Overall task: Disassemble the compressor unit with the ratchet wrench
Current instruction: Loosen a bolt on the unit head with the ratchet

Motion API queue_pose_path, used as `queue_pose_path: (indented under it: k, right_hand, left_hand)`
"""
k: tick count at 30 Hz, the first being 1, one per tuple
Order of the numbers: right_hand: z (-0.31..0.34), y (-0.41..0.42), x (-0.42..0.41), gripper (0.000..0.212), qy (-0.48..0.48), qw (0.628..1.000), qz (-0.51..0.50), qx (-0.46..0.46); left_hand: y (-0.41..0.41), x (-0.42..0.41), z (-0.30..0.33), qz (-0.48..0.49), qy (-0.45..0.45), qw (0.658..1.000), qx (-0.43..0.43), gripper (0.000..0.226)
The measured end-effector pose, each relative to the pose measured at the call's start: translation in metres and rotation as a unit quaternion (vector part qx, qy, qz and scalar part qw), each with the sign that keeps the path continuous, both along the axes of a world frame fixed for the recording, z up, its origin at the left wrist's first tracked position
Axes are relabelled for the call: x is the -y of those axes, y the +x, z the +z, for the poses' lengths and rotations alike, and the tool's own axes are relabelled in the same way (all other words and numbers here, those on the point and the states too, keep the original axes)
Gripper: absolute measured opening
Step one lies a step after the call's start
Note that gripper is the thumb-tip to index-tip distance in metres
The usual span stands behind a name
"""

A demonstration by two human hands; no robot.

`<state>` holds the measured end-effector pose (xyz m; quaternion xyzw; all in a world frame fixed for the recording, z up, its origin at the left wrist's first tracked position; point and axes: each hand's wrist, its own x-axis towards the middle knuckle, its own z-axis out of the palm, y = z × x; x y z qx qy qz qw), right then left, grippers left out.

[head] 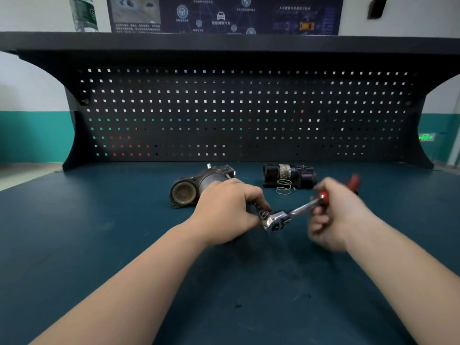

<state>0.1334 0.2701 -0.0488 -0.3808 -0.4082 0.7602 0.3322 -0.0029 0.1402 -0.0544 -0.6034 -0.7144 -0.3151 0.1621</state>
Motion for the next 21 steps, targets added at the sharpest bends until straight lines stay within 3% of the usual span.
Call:
queue_pose_path:
  k: [1, 3, 6, 9, 11, 12, 17, 21]
  right_hand:
    - [-0.005, -0.001, -0.001, 0.022, -0.066, 0.997, 0.026, -0.003]
    - [-0.010, -0.005, -0.001, 0.024, -0.057, 0.997, 0.027, -0.039]
    - [0.003, -0.004, 0.005, 0.032, 0.181, 0.976, -0.036, -0.113]
    - [0.014, 0.005, 0.027, 0.040, 0.476, 0.868, -0.012, -0.143]
    - [0.006, 0.005, 0.042, 0.047, 0.585, 0.802, 0.030, -0.118]
    - [0.002, 0.004, 0.046, 0.048, 0.603, 0.789, 0.037, -0.111]
    - [0.004, 0.001, 0.043, 0.055, 0.558, 0.824, -0.057, -0.082]
    - [0.005, -0.003, 0.018, 0.046, 0.398, 0.910, -0.074, -0.085]
  left_hand:
    - [0.000, -0.001, 0.000, 0.002, -0.001, 1.000, -0.003, 0.017]
    - [-0.002, 0.000, 0.000, -0.001, -0.009, 1.000, -0.002, 0.019]
    - [-0.005, 0.002, 0.002, -0.013, -0.052, 0.998, -0.023, 0.027]
    - [-0.006, 0.002, 0.000, -0.010, -0.059, 0.997, -0.042, 0.027]
    - [-0.005, 0.000, -0.002, 0.001, -0.045, 0.996, -0.071, 0.025]
    - [-0.005, -0.001, -0.004, 0.002, -0.037, 0.996, -0.082, 0.024]
    - [-0.005, -0.002, -0.007, -0.001, -0.004, 0.997, -0.071, 0.024]
    - [-0.007, -0.001, -0.005, -0.004, -0.020, 0.998, -0.059, 0.031]
